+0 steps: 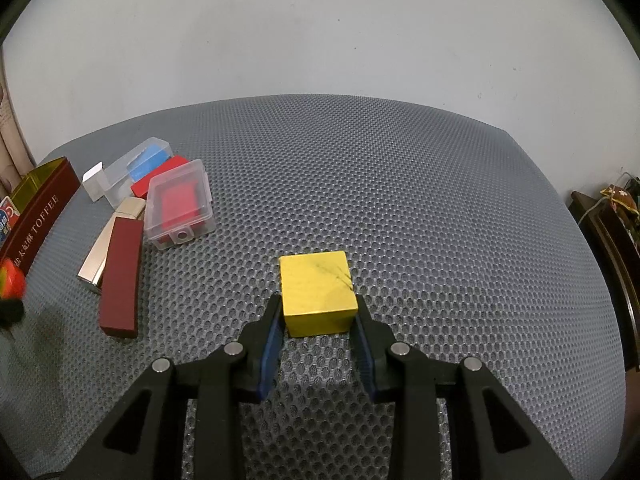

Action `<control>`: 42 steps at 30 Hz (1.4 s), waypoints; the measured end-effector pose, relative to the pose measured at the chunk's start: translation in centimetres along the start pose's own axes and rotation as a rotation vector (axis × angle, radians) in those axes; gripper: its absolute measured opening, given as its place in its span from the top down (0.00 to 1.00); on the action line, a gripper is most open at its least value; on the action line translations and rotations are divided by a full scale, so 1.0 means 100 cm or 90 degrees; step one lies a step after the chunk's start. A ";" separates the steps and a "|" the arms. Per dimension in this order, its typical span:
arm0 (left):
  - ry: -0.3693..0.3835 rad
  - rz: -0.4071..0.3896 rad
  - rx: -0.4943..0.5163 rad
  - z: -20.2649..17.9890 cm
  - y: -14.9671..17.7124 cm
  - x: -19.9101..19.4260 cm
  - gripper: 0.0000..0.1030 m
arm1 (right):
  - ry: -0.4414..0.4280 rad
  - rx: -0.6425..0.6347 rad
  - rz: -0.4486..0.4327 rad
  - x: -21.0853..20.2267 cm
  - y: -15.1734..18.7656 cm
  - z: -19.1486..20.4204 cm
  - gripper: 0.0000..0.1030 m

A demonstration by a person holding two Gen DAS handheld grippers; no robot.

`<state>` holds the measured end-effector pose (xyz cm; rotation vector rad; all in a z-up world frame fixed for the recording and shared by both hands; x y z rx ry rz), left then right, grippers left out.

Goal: Organize rigid objects
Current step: 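Carry the tape measure into the gold tin and open the left gripper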

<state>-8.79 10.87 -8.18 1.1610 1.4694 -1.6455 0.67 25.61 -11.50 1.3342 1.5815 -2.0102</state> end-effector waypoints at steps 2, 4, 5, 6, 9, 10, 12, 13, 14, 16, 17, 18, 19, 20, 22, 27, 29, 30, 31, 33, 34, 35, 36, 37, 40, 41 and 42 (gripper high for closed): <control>-0.008 -0.010 -0.018 0.009 -0.007 -0.003 0.58 | 0.000 0.001 0.000 0.000 0.000 0.000 0.68; -0.019 -0.019 -0.035 0.025 -0.013 -0.008 0.58 | 0.000 0.000 0.000 0.000 0.000 0.001 0.68; -0.022 -0.022 -0.041 0.036 -0.014 -0.010 0.58 | 0.000 0.001 0.000 0.000 0.000 0.000 0.68; -0.028 -0.025 -0.048 0.042 -0.016 -0.011 0.58 | 0.001 0.002 0.000 0.000 0.000 0.001 0.68; -0.046 -0.032 -0.068 0.078 -0.008 -0.023 0.58 | 0.001 0.002 0.000 -0.001 0.001 0.001 0.68; -0.056 -0.034 -0.078 0.088 -0.009 -0.024 0.58 | 0.001 0.002 0.000 -0.001 0.001 0.001 0.68; -0.065 -0.036 -0.091 0.098 -0.010 -0.025 0.58 | 0.002 0.002 0.000 -0.001 0.001 0.002 0.68; -0.073 -0.038 -0.100 0.108 -0.011 -0.026 0.58 | 0.002 0.002 0.000 -0.001 0.001 0.002 0.68; -0.079 -0.041 -0.105 0.113 -0.010 -0.027 0.58 | 0.002 0.002 0.000 -0.001 0.001 0.002 0.68; -0.095 -0.048 -0.121 0.131 -0.009 -0.031 0.58 | 0.003 0.003 0.000 -0.001 0.001 0.002 0.68; -0.099 -0.051 -0.129 0.137 -0.010 -0.031 0.58 | 0.003 0.002 0.000 -0.001 0.001 0.003 0.68; -0.103 -0.053 -0.139 0.146 -0.012 -0.032 0.58 | 0.003 0.002 0.000 0.000 0.001 0.004 0.68; -0.105 -0.055 -0.146 0.152 -0.013 -0.033 0.58 | 0.004 0.002 0.000 0.000 0.001 0.004 0.68; -0.109 -0.059 -0.155 0.161 -0.015 -0.034 0.58 | 0.004 0.002 0.000 0.000 0.001 0.004 0.68; -0.118 -0.066 -0.167 0.177 -0.020 -0.036 0.58 | 0.004 0.002 0.000 0.000 0.001 0.004 0.68; -0.125 -0.058 -0.191 0.206 -0.031 -0.033 0.58 | 0.005 0.002 0.000 0.000 0.001 0.005 0.68; -0.130 -0.053 -0.197 0.215 -0.037 -0.028 0.58 | 0.004 0.003 0.000 -0.001 0.002 0.005 0.68; -0.132 -0.052 -0.195 0.218 -0.039 -0.026 0.58 | 0.004 0.003 0.000 -0.001 0.002 0.005 0.68; -0.134 -0.048 -0.192 0.221 -0.041 -0.022 0.58 | 0.005 0.002 0.000 -0.001 0.002 0.005 0.68; -0.137 -0.038 -0.193 0.227 -0.045 -0.013 0.58 | 0.005 0.003 0.001 -0.001 0.002 0.005 0.68; -0.129 -0.034 -0.193 0.230 -0.047 -0.008 0.58 | 0.005 0.003 0.001 -0.001 0.002 0.005 0.68; -0.128 -0.031 -0.193 0.231 -0.049 -0.005 0.58 | 0.005 0.003 0.001 -0.001 0.002 0.006 0.68; -0.129 -0.026 -0.194 0.233 -0.050 0.000 0.58 | 0.005 0.002 0.001 -0.001 0.002 0.006 0.68; -0.132 -0.020 -0.193 0.235 -0.052 0.006 0.58 | 0.005 0.003 0.001 -0.001 0.002 0.006 0.68; -0.138 -0.011 -0.183 0.239 -0.058 0.019 0.58 | 0.006 0.002 0.001 -0.001 0.002 0.006 0.68; -0.143 -0.006 -0.182 0.240 -0.059 0.023 0.58 | 0.006 0.003 0.001 -0.001 0.002 0.006 0.68; -0.148 -0.002 -0.184 0.242 -0.059 0.027 0.58 | 0.006 0.003 0.001 0.000 0.002 0.006 0.68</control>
Point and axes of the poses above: each gripper's, at about its wrist camera, not at the fingertips, and x roughly the way its jaws point, z to its left, y to its underside, the point moved 2 cm from there along x, roughly the way its jaws point, and after that the axes turned 1 degree about -x, right-handed, at the moved point
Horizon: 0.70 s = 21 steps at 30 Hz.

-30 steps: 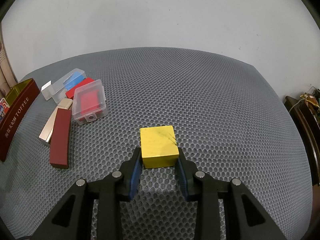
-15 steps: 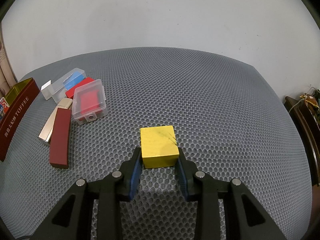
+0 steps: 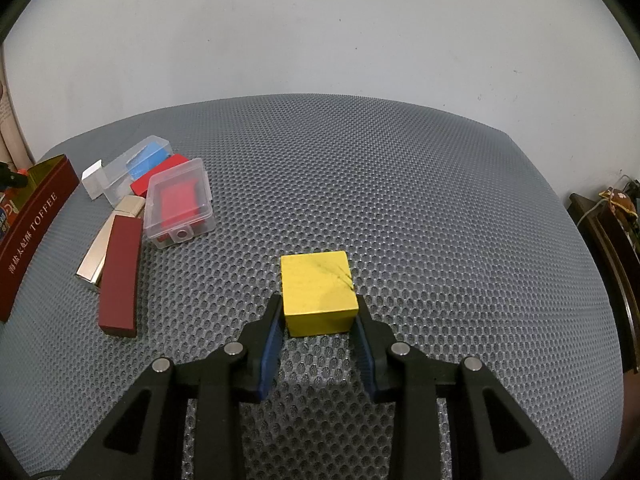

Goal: Organize rigid objects
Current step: 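Carry the tape measure into the gold tin and open the left gripper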

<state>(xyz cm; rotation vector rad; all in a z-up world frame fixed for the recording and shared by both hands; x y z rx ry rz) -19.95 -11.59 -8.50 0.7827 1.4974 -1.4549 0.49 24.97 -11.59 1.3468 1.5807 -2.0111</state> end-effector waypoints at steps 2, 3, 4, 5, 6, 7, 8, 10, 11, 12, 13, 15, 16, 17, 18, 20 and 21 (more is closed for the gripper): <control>-0.006 0.011 -0.002 0.003 -0.002 0.009 0.58 | 0.001 0.000 0.000 0.000 0.000 0.000 0.68; -0.012 0.016 -0.003 0.004 -0.002 0.014 0.58 | 0.001 0.000 0.000 0.000 0.000 0.000 0.68; -0.018 0.021 -0.002 0.006 -0.001 0.018 0.58 | 0.001 0.000 0.000 0.000 0.000 0.000 0.68; -0.019 0.024 -0.001 0.006 -0.001 0.021 0.58 | 0.001 0.000 0.000 0.000 0.000 0.000 0.68; -0.022 0.027 0.000 0.007 -0.001 0.024 0.58 | 0.001 -0.001 0.000 0.001 0.000 0.000 0.68; -0.023 0.027 0.003 0.008 0.000 0.025 0.58 | 0.001 -0.001 0.000 0.000 0.000 0.000 0.68; -0.021 0.024 0.008 0.007 0.000 0.026 0.58 | 0.002 -0.001 0.000 0.001 0.000 0.000 0.68; -0.017 0.028 0.013 0.006 0.000 0.028 0.58 | 0.002 0.000 0.000 0.001 0.000 0.000 0.68; -0.014 0.031 0.013 0.005 -0.001 0.029 0.58 | 0.002 -0.001 0.000 0.001 0.000 0.001 0.68; -0.012 0.032 0.016 0.004 -0.002 0.030 0.58 | 0.002 -0.001 0.000 0.001 0.000 0.000 0.68; -0.016 0.033 0.024 0.002 -0.002 0.032 0.58 | 0.002 -0.001 0.000 0.001 0.000 0.000 0.67; -0.026 0.030 0.032 -0.001 -0.002 0.033 0.58 | 0.002 -0.001 0.000 0.001 0.000 0.001 0.68; -0.026 0.029 0.033 -0.002 -0.002 0.033 0.58 | 0.002 -0.001 0.000 0.001 0.000 0.000 0.67; -0.027 0.031 0.033 -0.002 -0.001 0.034 0.58 | 0.003 -0.001 0.000 0.002 0.000 0.000 0.68; -0.029 0.029 0.035 -0.002 -0.002 0.034 0.58 | 0.003 -0.001 0.000 0.002 0.000 0.000 0.68; -0.034 0.031 0.039 -0.004 -0.003 0.036 0.57 | 0.004 -0.002 0.000 0.002 0.001 0.000 0.68; -0.035 0.031 0.040 -0.005 -0.004 0.036 0.56 | 0.004 -0.002 0.000 0.001 0.000 0.000 0.68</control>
Point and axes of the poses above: each gripper's, at about its wrist camera, not at the fingertips, and x roughly the way its jaws point, z to its left, y to its underside, the point moved 2 cm from there along x, roughly the way its jaws point, and after that the axes turned 1 degree about -x, right-handed, at the moved point
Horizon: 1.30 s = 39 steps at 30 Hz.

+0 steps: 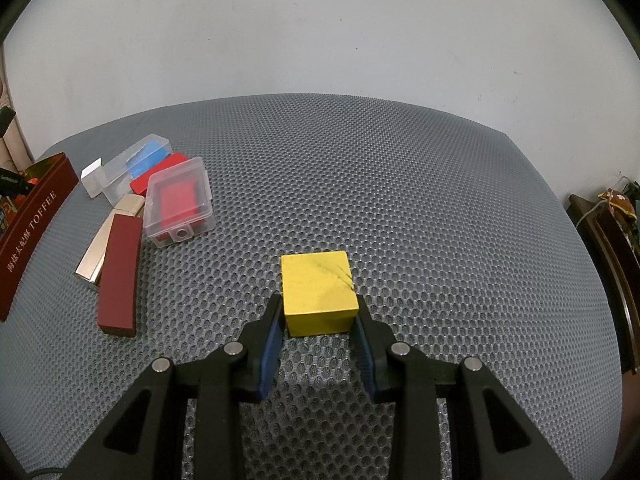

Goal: Organize rigid objects
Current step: 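Carry the tape measure into the gold tin and open the left gripper, then withdraw the left gripper from the tin while the right holds the yellow block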

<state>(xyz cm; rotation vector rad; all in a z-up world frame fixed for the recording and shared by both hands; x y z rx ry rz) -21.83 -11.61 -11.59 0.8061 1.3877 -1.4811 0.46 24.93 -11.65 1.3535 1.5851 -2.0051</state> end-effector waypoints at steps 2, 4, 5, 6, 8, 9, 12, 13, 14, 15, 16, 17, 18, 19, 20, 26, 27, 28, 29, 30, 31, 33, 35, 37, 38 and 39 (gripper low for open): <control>0.000 0.000 -0.003 -0.002 -0.001 -0.001 0.55 | 0.000 0.000 0.000 -0.001 0.001 -0.003 0.67; 0.008 0.001 -0.014 -0.002 -0.004 -0.002 0.54 | 0.001 0.000 0.000 -0.001 0.001 -0.003 0.67; 0.011 0.001 -0.016 -0.002 -0.005 -0.001 0.54 | 0.001 -0.001 0.000 -0.001 0.001 -0.004 0.67; 0.012 0.000 -0.017 -0.003 -0.006 -0.001 0.54 | 0.001 -0.001 0.000 -0.001 0.001 -0.005 0.67; 0.013 -0.004 -0.015 -0.003 -0.006 -0.003 0.52 | 0.002 -0.001 0.000 -0.001 0.001 -0.005 0.67; 0.015 -0.007 -0.015 -0.003 -0.006 -0.006 0.49 | 0.002 -0.001 0.000 -0.001 0.001 -0.006 0.67; 0.032 -0.014 -0.007 -0.005 -0.002 -0.015 0.45 | 0.002 -0.001 0.000 0.000 0.001 -0.008 0.67; 0.034 -0.018 -0.002 -0.006 0.000 -0.019 0.44 | 0.002 -0.001 0.000 0.000 0.001 -0.009 0.67; 0.033 -0.027 0.006 -0.010 0.003 -0.025 0.44 | 0.003 -0.001 0.000 0.000 0.001 -0.008 0.67; 0.033 -0.035 0.009 -0.011 0.005 -0.030 0.44 | 0.003 -0.001 0.000 0.000 0.001 -0.009 0.67; 0.034 -0.043 0.013 -0.012 0.010 -0.037 0.44 | 0.003 -0.001 0.000 0.000 0.001 -0.010 0.67; 0.033 -0.050 0.015 -0.013 0.014 -0.045 0.44 | 0.003 -0.001 0.001 0.000 0.001 -0.012 0.67; 0.034 -0.058 0.014 -0.015 0.016 -0.051 0.43 | 0.002 0.000 0.001 0.001 0.001 -0.015 0.67; 0.037 -0.070 0.013 -0.015 0.022 -0.061 0.43 | 0.002 0.000 0.001 0.001 0.001 -0.014 0.67; 0.036 -0.077 0.011 -0.015 0.027 -0.067 0.43 | 0.001 0.001 0.001 0.001 0.001 -0.015 0.67; 0.028 -0.120 -0.006 -0.002 0.067 -0.103 0.36 | 0.003 -0.001 0.001 0.002 0.002 -0.025 0.67; 0.026 -0.127 -0.010 0.002 0.075 -0.108 0.36 | 0.004 -0.002 0.001 0.003 0.003 -0.028 0.67; 0.025 -0.129 -0.012 0.004 0.082 -0.111 0.35 | 0.005 -0.003 0.001 0.010 -0.002 -0.026 0.67; 0.020 -0.130 -0.015 0.008 0.088 -0.113 0.35 | 0.006 -0.003 0.001 0.010 -0.002 -0.028 0.67; 0.016 -0.132 -0.019 0.015 0.091 -0.112 0.35 | 0.005 -0.003 0.001 0.011 -0.001 -0.032 0.67; 0.010 -0.134 -0.021 0.018 0.098 -0.115 0.34 | 0.005 -0.002 0.001 0.011 -0.002 -0.034 0.67; 0.001 -0.139 -0.020 0.024 0.109 -0.118 0.34 | 0.006 -0.003 0.001 0.010 -0.001 -0.031 0.67; -0.008 -0.143 -0.025 0.028 0.117 -0.121 0.34 | 0.007 -0.004 0.001 0.011 -0.001 -0.034 0.67; -0.007 -0.152 -0.039 0.032 0.127 -0.125 0.33 | 0.002 0.000 0.001 0.010 -0.001 -0.037 0.67; -0.005 -0.154 -0.040 0.033 0.130 -0.127 0.33 | 0.001 0.001 0.001 0.010 0.000 -0.039 0.67; -0.003 -0.157 -0.039 0.034 0.134 -0.129 0.33 | 0.001 0.002 0.001 0.011 0.000 -0.042 0.67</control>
Point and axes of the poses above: each gripper's, at about its wrist camera, not at the fingertips, and x roughly the way its jaws point, z to its left, y to its underside, the point moved 2 cm from there along x, roughly the way its jaws point, and after that the axes turned 1 degree about -x, right-handed, at the moved point
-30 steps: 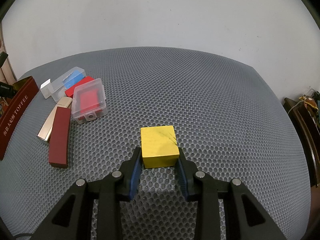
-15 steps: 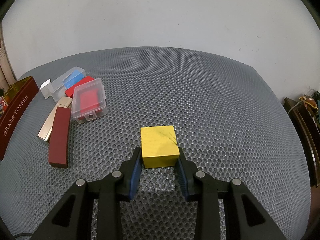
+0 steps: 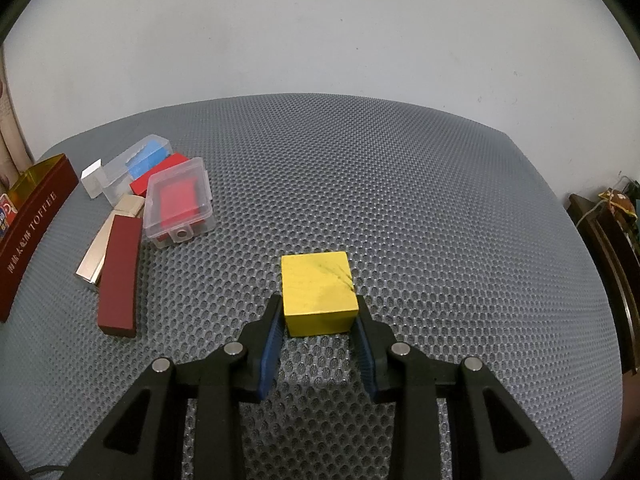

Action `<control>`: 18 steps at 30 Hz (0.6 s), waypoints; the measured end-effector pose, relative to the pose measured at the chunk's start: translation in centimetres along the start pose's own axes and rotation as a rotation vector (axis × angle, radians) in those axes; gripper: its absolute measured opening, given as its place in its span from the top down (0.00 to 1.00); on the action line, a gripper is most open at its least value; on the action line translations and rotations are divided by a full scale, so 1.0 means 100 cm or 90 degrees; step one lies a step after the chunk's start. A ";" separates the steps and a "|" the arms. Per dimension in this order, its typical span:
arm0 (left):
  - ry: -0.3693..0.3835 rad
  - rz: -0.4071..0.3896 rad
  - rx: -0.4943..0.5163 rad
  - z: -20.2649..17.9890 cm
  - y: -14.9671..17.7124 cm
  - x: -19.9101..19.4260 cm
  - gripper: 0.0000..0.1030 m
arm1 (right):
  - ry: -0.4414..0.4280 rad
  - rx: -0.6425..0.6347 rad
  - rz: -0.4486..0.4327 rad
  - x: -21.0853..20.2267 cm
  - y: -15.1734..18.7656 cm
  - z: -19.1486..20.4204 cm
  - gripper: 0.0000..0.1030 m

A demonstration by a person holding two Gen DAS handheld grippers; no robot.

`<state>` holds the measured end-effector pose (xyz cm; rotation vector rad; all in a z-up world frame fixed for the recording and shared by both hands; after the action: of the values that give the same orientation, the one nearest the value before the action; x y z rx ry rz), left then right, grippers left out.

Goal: Organize rigid objects
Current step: 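Withdraw the left gripper from the tin while the right holds the yellow block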

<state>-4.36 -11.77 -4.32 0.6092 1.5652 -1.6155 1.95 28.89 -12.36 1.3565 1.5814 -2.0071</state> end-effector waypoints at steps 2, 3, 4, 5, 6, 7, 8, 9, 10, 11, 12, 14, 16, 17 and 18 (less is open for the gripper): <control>0.003 -0.006 0.005 0.001 0.005 -0.004 0.32 | -0.001 0.002 0.000 0.001 0.000 -0.005 0.66; 0.003 -0.008 0.008 0.000 0.007 -0.005 0.32 | -0.001 0.004 0.001 0.002 -0.001 -0.007 0.66; 0.002 -0.010 0.010 0.001 0.009 -0.006 0.32 | -0.001 0.005 0.001 0.003 -0.002 -0.010 0.65; 0.002 -0.010 0.008 0.001 0.009 -0.005 0.32 | 0.000 0.006 0.002 0.004 -0.002 -0.012 0.65; 0.004 -0.010 0.003 0.003 0.010 -0.005 0.32 | -0.001 0.009 0.003 0.005 -0.003 -0.015 0.64; 0.007 -0.008 -0.003 0.005 0.010 -0.004 0.32 | -0.002 0.011 0.003 0.006 -0.003 -0.017 0.64; 0.009 -0.008 -0.006 0.006 0.011 -0.004 0.32 | -0.003 0.017 0.003 0.006 -0.003 -0.020 0.64; 0.007 -0.010 -0.008 0.009 0.012 -0.005 0.31 | -0.005 0.022 0.003 0.006 -0.004 -0.023 0.64; 0.005 -0.013 -0.009 0.011 0.013 -0.006 0.31 | -0.009 0.028 0.004 0.007 -0.004 -0.028 0.64; 0.002 -0.015 -0.012 0.013 0.014 -0.006 0.30 | -0.011 0.032 0.005 0.007 -0.005 -0.031 0.64; 0.002 -0.015 -0.016 0.015 0.015 -0.005 0.29 | -0.011 0.034 0.006 0.011 -0.007 -0.031 0.64; 0.004 -0.012 -0.025 0.020 0.016 -0.004 0.29 | -0.004 0.032 0.010 0.014 -0.009 -0.031 0.67; 0.006 -0.006 -0.029 0.023 0.017 -0.002 0.28 | 0.017 0.015 0.013 0.016 -0.010 -0.032 0.68; 0.004 -0.004 -0.030 0.024 0.017 -0.001 0.28 | 0.022 0.011 0.014 0.015 -0.010 -0.030 0.68; 0.001 -0.006 -0.031 0.024 0.017 -0.001 0.28 | 0.031 0.008 0.016 0.015 -0.011 -0.032 0.68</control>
<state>-2.49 -13.99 -5.00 0.5783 1.6067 -1.5801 2.01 32.60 -12.75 1.4327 1.5658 -1.9877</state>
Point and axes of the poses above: each gripper's, at about its wrist camera, not at the fingertips, and x roughly the way its jaws point, z to its left, y to its underside, the point moved 2 cm from there along x, roughly the way its jaws point, and after that the axes turned 1 degree about -x, right-handed, at the moved point
